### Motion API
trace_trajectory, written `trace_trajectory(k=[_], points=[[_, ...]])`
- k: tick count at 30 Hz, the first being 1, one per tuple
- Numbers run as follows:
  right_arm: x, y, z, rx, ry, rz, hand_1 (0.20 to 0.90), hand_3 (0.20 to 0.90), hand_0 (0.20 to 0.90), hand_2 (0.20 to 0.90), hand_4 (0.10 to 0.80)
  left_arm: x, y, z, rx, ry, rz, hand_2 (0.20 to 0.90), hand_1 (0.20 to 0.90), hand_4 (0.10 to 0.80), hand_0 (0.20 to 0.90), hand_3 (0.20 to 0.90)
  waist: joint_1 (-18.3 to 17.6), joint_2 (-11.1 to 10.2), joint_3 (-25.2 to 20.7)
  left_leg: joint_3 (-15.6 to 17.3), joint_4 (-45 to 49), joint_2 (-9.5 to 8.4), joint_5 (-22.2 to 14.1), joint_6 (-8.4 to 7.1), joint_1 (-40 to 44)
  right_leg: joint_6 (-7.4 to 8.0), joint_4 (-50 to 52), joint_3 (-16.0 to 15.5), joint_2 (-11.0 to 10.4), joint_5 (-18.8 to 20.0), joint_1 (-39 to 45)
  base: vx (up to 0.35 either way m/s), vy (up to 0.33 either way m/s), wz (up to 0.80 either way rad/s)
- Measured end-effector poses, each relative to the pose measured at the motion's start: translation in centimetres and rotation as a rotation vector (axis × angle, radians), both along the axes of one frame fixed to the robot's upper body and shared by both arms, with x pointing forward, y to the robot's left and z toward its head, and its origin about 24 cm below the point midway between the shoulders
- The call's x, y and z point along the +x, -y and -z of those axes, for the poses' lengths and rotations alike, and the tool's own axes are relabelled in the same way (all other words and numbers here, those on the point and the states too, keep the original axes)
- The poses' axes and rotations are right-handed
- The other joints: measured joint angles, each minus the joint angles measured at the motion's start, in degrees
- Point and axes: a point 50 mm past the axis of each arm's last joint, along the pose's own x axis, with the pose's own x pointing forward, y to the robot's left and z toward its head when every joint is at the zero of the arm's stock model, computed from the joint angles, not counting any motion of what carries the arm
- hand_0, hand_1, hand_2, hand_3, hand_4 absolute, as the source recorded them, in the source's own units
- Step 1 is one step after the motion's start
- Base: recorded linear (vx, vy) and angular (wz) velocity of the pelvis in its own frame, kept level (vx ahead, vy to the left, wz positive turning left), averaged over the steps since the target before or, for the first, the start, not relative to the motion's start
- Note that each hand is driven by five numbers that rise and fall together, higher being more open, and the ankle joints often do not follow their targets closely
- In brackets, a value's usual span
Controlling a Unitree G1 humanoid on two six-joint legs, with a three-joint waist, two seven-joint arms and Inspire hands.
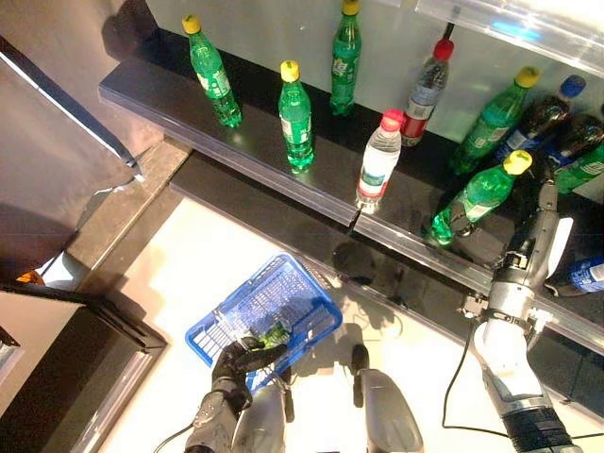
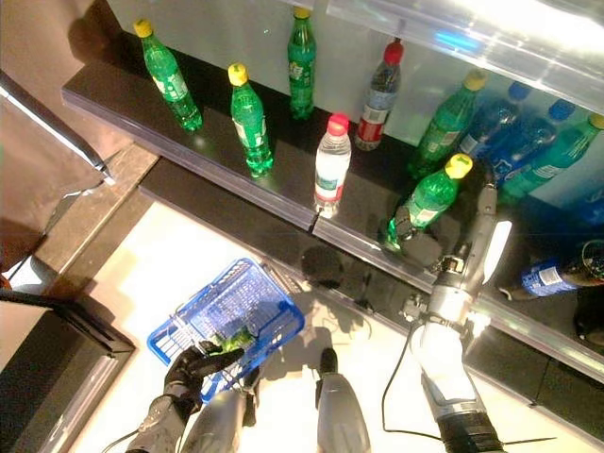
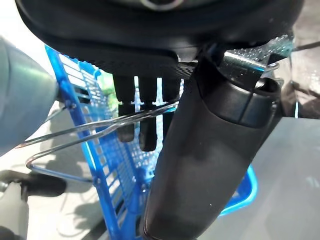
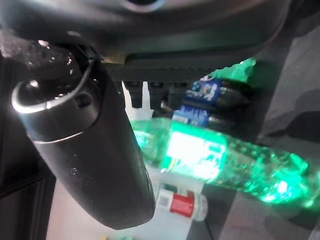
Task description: Pick up the drink and place into the basket.
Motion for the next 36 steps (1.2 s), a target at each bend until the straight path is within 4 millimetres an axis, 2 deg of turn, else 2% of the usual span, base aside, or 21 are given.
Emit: trace_trajectory(k=[8,13,18,25,36], points=[[0.1,0.4,0.2,0.063,-0.010,0.007,0.900,0.900,0.900,0.900,0.800,0.3,0.7,-0.2,-0.015,0.015,0.025,0.300,0.300,0.100,0.300,0.200,-0.61,1.58,1.82,0.29,5.67,0.69,-2.02,-0.25,-1.43,-0.24,3.88,0.44,0.41,-1.48,-0.73,0.080,-0.022,-0.03],[1.3,0.2,-1.1,0.090,0.036,-0.003,0.900,0.900,0.900,0.900,0.800,0.6,1.3,-0.5,-0.023,0.037,0.069,0.300,0.300,0.100,0.300,0.200,-0.71,2.99,2.93,0.09,7.71,0.70,-2.17,-0.34,-3.47,-0.37,6.03,0.52,0.33,-1.40,-2.77,0.016,-0.003,0.00],[2.0,0.5,-1.2,0.130,0.038,0.002,0.900,0.900,0.900,0.900,0.800,0.7,2.2,-0.6,-0.043,0.049,0.093,0.300,0.300,0.100,0.300,0.200,-0.64,4.87,3.77,-0.32,7.96,0.72,-2.38,-0.72,-4.44,-0.71,7.00,0.48,0.47,-1.22,-3.91,0.048,-0.002,0.01],[2.6,1.1,-0.7,0.176,-0.004,0.017,0.900,0.900,0.900,0.900,0.800,0.7,2.3,-0.6,-0.048,0.047,0.098,0.300,0.300,0.100,0.300,0.200,-0.63,5.29,3.88,-0.79,9.48,0.76,-2.04,-0.73,-4.48,-0.76,7.21,0.44,0.63,-1.44,-3.52,0.112,-0.035,0.00],[2.9,0.7,0.5,0.149,-0.126,-0.091,0.900,0.900,0.900,0.900,0.800,0.3,2.7,-0.3,-0.062,0.027,0.136,0.300,0.300,0.100,0.300,0.200,1.40,5.49,3.71,-2.76,9.32,0.65,-2.79,-0.80,-1.05,-1.13,8.53,0.40,1.24,-1.94,0.51,0.161,-0.057,0.09]])
